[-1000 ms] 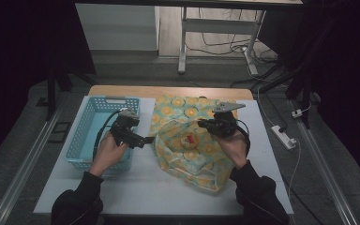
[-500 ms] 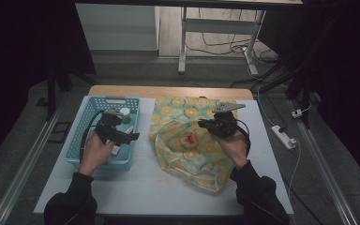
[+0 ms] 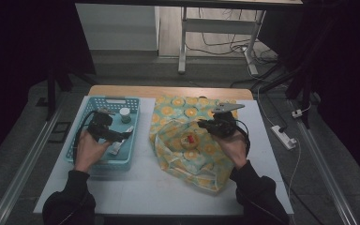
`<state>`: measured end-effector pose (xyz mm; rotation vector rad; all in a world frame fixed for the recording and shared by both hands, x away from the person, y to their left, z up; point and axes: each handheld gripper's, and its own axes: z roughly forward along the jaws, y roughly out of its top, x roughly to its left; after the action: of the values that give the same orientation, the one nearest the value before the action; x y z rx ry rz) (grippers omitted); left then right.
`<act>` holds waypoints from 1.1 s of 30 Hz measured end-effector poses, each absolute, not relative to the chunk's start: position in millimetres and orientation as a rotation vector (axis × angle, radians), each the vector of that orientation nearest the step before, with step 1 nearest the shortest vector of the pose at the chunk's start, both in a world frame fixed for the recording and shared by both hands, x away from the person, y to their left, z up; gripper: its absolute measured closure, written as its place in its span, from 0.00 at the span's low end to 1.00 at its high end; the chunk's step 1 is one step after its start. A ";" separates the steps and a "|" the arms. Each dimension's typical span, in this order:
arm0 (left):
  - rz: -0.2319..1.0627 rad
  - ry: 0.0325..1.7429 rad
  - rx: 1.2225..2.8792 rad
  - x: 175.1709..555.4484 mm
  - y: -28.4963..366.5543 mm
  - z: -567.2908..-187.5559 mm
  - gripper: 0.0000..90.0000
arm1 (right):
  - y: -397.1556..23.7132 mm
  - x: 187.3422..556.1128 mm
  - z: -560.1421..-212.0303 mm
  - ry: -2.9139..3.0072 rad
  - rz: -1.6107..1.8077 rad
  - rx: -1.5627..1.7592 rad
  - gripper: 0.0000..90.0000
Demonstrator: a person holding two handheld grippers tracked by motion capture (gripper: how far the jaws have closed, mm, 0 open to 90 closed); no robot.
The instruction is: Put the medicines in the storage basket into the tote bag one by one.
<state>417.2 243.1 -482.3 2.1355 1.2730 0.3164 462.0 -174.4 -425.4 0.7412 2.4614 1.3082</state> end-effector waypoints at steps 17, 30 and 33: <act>0.201 1.386 2.337 432.0 235.2 -510.5 0.00 | -172.3 460.3 -425.8 2.470 1.304 0.731 1.00; 0.174 1.430 2.398 433.1 229.2 -514.9 0.32 | -171.8 459.5 -426.0 2.475 1.300 0.726 1.00; 0.174 1.428 2.411 433.0 228.4 -515.1 0.43 | -171.9 459.4 -425.8 2.473 1.300 0.724 1.00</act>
<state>433.0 228.4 -515.1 2.4107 1.4282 0.1740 459.4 -171.9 -425.8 0.7243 2.4730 1.2999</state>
